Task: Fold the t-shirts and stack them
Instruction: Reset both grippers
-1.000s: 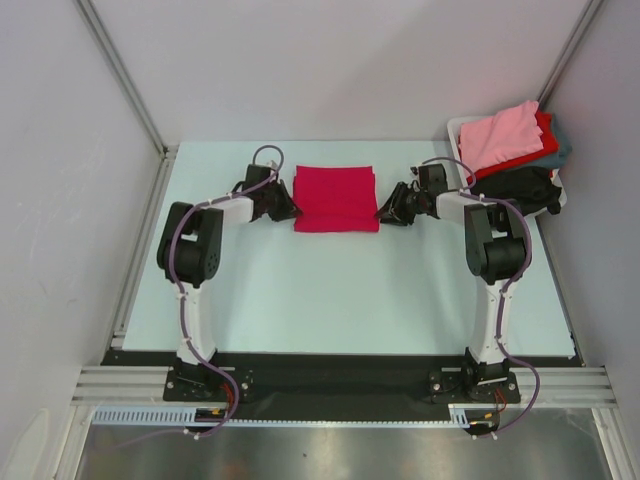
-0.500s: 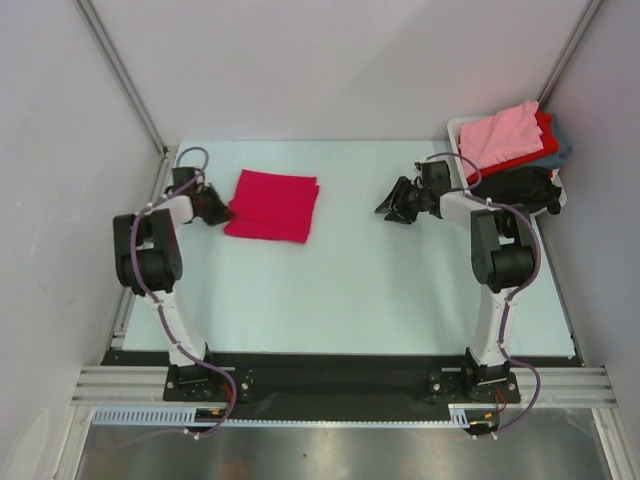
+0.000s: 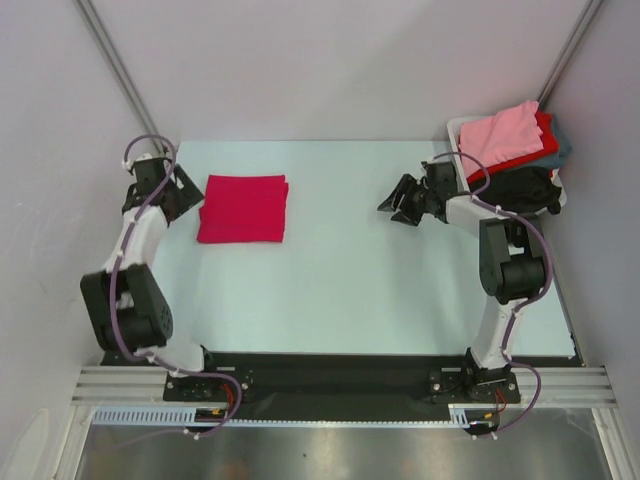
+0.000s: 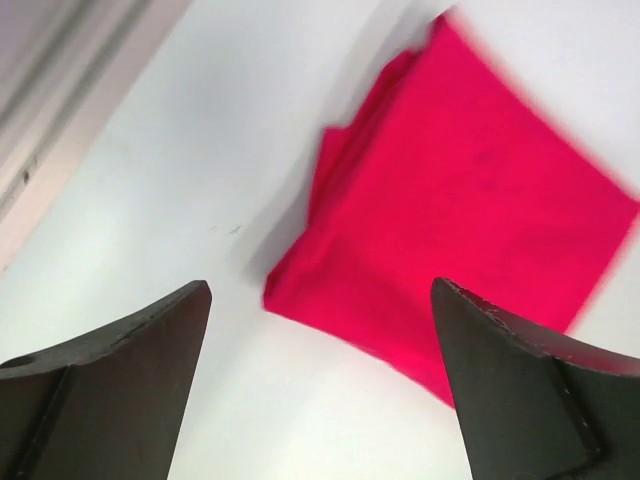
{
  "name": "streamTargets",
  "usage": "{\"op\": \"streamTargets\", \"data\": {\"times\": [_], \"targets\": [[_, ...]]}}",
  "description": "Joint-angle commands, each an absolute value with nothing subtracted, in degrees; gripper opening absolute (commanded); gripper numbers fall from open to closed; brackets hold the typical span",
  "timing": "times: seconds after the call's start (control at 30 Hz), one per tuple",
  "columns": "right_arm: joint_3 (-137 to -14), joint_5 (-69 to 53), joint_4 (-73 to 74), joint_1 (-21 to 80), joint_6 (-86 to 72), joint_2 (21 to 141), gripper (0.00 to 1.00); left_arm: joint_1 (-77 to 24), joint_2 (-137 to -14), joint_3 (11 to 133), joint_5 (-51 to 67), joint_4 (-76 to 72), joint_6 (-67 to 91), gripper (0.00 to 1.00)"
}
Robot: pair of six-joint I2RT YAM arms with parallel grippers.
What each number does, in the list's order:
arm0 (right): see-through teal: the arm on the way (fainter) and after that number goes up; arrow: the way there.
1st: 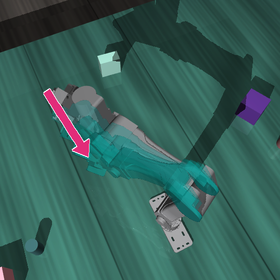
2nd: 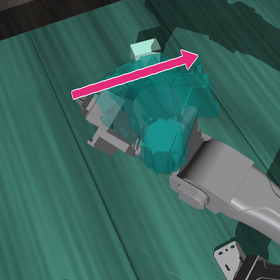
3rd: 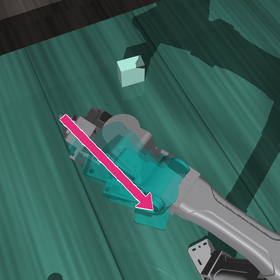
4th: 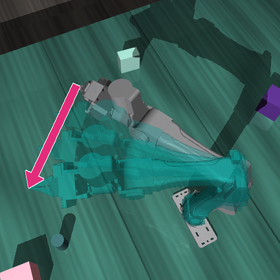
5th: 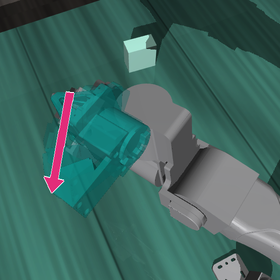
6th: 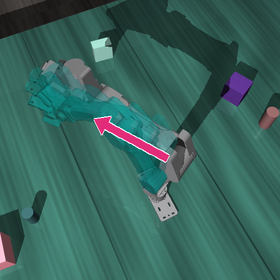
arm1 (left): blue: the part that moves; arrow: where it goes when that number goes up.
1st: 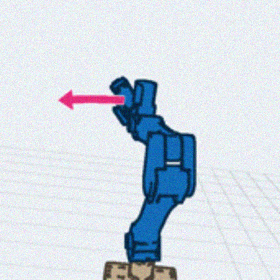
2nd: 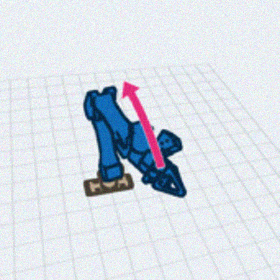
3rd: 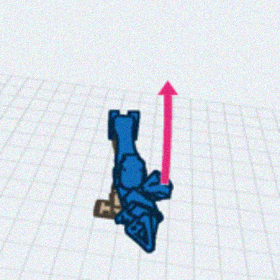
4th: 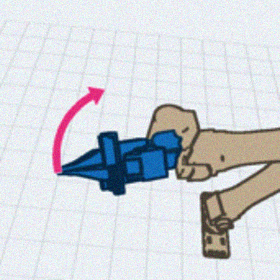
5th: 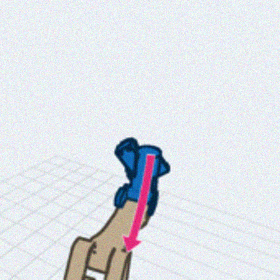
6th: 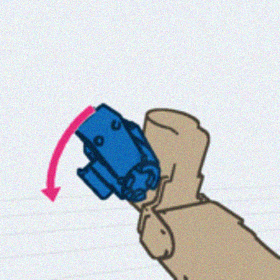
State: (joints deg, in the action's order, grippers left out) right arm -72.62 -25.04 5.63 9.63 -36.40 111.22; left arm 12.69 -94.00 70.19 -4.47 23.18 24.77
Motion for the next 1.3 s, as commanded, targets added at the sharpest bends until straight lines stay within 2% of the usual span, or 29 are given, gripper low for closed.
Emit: {"op": "streamTargets", "data": {"times": [0.0,0.27,0.4,0.53,0.7,0.8,0.97,1.27], "targets": [[-71.20,-22.68,3.69,10.11,-35.77,104.79,0.61,8.98,-82.02,65.24,-7.22,16.21,24.52,0.97],[-61.64,-13.11,3.26,11.86,-31.73,88.61,0.73,-7.52,-74.45,62.22,-0.44,8.88,29.87,0.95],[-56.00,-7.57,3.25,11.95,-29.97,77.55,0.84,-15.81,-72.51,64.77,-0.70,8.70,30.06,0.95],[-51.86,-1.24,5.62,11.95,-28.31,68.04,0.88,-22.22,-69.18,63.03,-2.80,7.47,30.41,0.94],[-42.12,3.42,7.03,11.87,-29.79,56.01,0.88,-28.47,-64.17,51.81,-2.56,2.20,29.97,0.95],[-31.24,3.86,5.98,11.78,-30.93,48.97,0.88,-30.23,-59.69,43.20,-3.33,0.88,28.05,0.96],[-22.78,4.31,5.45,11.51,-30.68,38.95,0.88,-31.55,-48.02,28.25,-5.98,0.26,26.81,1.00],[-18.55,7.73,7.91,11.43,-29.09,31.38,0.88,-33.84,-39.73,18.64,-5.80,-2.10,24.61,1.00]]}}
